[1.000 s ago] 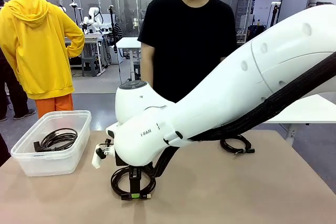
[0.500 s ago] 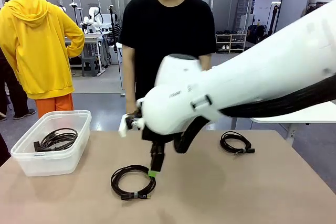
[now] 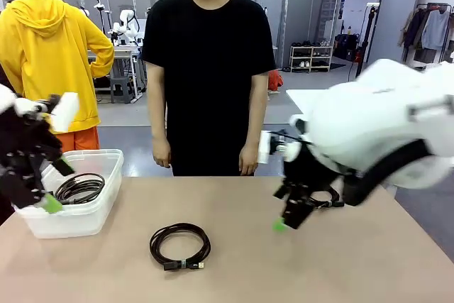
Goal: Organize and store the cables.
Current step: Place the USB Extension Cable into the Organizing box.
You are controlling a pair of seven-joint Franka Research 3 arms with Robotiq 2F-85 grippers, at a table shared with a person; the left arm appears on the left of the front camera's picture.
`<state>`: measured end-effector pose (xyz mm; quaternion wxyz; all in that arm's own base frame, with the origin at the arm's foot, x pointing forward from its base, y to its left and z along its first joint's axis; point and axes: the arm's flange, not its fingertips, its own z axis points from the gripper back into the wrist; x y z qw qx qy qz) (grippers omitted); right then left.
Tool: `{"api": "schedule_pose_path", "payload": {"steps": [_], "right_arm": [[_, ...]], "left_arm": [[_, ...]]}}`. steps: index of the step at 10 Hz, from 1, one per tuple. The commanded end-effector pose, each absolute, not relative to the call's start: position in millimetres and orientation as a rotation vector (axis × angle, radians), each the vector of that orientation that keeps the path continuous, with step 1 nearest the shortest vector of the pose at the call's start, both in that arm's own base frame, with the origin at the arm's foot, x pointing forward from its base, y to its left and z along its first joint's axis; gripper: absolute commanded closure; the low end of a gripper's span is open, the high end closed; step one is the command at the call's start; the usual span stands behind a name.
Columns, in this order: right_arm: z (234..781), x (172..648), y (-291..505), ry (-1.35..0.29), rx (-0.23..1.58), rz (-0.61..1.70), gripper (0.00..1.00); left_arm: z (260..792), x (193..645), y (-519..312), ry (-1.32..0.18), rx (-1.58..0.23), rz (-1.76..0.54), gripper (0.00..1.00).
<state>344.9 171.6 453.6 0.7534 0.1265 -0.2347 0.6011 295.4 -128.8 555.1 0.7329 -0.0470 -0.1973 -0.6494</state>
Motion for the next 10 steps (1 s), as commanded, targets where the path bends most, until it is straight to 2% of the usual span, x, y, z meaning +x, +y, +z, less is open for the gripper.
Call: {"api": "schedule_pose_path", "payload": {"steps": [1,5,6,7,10], "right_arm": [[456,317,112,-0.583,0.346,1.283,0.00],[444,280,43,-0.731,0.405,1.201,0.00],[442,284,47,-0.711,0.390,1.229,0.00],[500,344,45,-0.698,0.401,1.193,0.00],[500,344,45,-0.698,0.401,1.193,0.00]], "left_arm": [[554,316,-170,-0.391,-0.034,-1.432,0.00],[534,331,-214,-0.351,-0.025,-1.478,0.00],[533,333,-210,-0.380,-0.025,-1.450,0.00],[531,327,-214,-0.347,-0.041,-1.497,0.00],[531,327,-214,-0.347,-0.041,-1.497,0.00]]}}
